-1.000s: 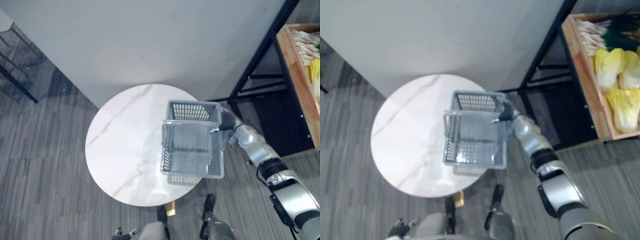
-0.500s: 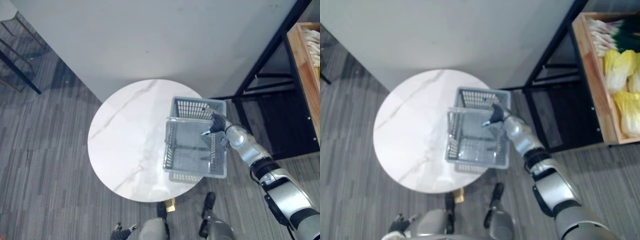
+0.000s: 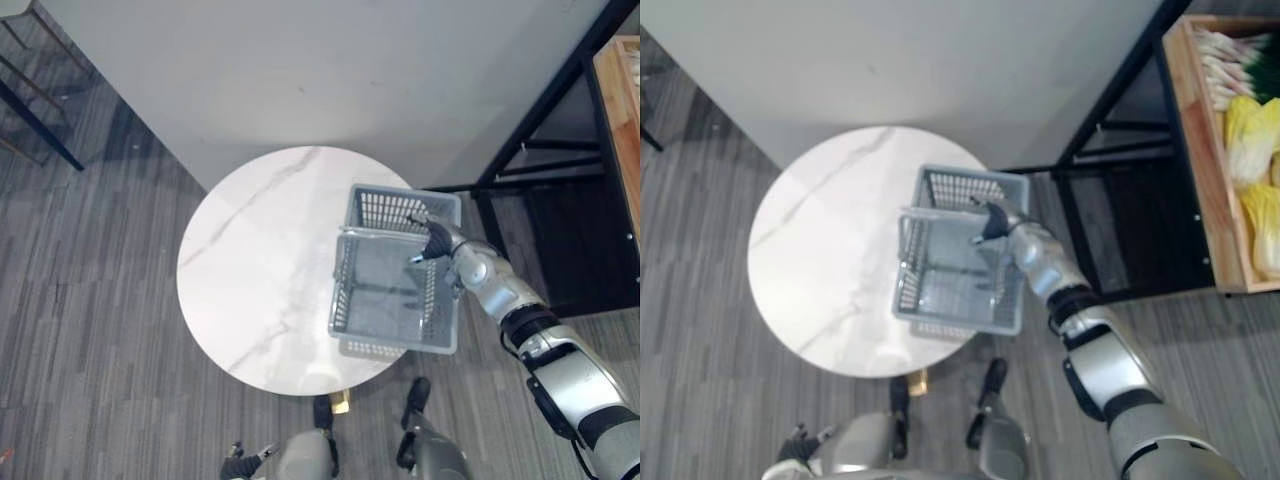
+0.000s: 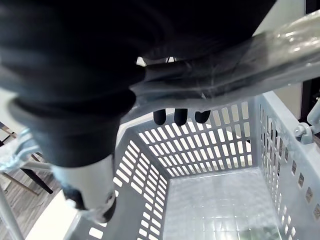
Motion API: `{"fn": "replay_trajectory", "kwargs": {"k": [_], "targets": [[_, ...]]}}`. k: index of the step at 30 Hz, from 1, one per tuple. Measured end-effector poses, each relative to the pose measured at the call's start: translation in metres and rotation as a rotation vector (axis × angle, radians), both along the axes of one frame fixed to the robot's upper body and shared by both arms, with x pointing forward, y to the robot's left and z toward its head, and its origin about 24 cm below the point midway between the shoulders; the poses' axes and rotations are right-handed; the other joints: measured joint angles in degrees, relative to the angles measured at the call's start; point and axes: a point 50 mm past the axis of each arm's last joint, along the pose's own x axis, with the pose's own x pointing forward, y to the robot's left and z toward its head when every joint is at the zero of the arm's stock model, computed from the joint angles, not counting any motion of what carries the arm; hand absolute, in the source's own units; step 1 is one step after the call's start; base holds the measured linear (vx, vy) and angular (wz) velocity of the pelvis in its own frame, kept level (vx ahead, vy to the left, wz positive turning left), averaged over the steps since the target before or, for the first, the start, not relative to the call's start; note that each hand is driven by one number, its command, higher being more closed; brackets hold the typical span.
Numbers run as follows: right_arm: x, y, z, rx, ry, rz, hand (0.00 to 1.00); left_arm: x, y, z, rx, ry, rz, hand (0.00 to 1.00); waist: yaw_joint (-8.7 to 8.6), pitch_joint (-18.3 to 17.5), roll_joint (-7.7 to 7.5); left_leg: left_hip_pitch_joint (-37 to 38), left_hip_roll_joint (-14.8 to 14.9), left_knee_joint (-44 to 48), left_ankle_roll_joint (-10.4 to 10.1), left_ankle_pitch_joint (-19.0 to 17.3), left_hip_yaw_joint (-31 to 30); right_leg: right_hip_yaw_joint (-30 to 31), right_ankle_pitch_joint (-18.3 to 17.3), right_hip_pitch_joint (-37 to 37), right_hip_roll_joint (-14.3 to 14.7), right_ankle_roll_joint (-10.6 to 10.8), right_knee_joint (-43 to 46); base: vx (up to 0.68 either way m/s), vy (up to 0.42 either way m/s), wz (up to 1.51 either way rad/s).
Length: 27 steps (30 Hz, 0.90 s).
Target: Pick vegetable in the basket
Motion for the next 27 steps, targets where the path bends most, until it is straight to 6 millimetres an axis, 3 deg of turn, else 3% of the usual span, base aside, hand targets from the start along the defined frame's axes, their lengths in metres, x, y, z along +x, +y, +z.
{"fn": "replay_trajectory", "kwargs": {"k": [15, 24, 27], "targets": [[-0.002, 0.006, -0.008, -0.136, 0.018, 0.049, 1.00, 0.003, 0.001, 0.001, 0.012, 0.003, -0.042, 0.00, 0.01, 0.15, -0.41, 0.97, -0.05, -0.65, -0.05, 0.21, 0.61, 0.95, 0.04, 0.26, -0.01, 0.04, -0.04, 0.00, 0.000, -0.02], [-0.039, 0.032, -0.033, -0.249, 0.060, 0.303, 1.00, 0.003, 0.008, 0.002, 0.040, 0.019, -0.072, 0.00, -1.13, -1.22, -3.34, 3.01, -0.05, -0.93, -0.09, 0.15, 2.21, 3.69, 0.83, 1.37, 0.23, 0.38, -0.74, 0.00, 0.000, -0.09], [-0.056, 0.033, -0.036, -0.236, 0.046, 0.379, 1.00, -0.005, 0.015, 0.001, 0.060, 0.062, -0.093, 0.00, -2.50, -3.60, -4.83, 3.32, -0.16, -0.90, -0.06, 0.08, 3.14, 4.73, 0.94, 1.19, 0.19, 0.54, -0.75, -0.01, -0.001, -0.14]]}}
